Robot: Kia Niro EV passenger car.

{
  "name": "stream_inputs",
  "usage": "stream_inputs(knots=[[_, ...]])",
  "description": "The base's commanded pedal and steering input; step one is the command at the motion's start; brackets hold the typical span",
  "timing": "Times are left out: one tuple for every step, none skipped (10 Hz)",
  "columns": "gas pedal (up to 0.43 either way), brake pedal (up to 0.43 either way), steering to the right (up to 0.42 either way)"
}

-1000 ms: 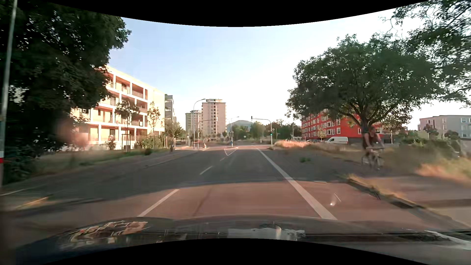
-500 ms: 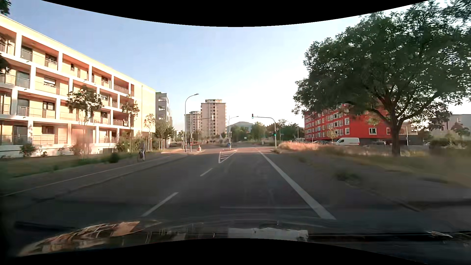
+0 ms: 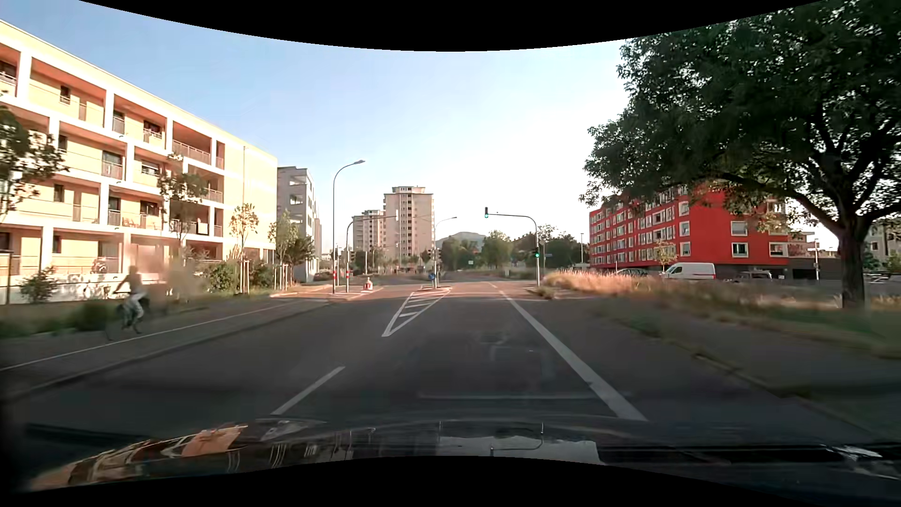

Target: Follow the waypoints while adhering to traffic rules and regulations

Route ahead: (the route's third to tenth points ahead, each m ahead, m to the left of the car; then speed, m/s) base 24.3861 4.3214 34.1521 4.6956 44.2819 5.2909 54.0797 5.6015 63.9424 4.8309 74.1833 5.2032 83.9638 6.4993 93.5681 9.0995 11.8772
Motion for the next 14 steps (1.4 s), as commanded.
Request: stream_inputs(knots=[[0.039, 0.0, -0.003], [0.039, 0.0, -0.004], [0.039, 0.0, -0.003], [0.039, 0.0, -0.003], [0.039, 0.0, -0.003], [0.039, 0.0, -0.003], [0.059, 0.0, -0.001], [0.079, 0.0, 0.0], [0.079, 0.0, 0.0], [0.079, 0.0, 0.0], [0.079, 0.0, 0.0], [0.079, 0.0, 0.0], [0.087, 0.0, 0.0], [0.118, 0.0, 0.0]])
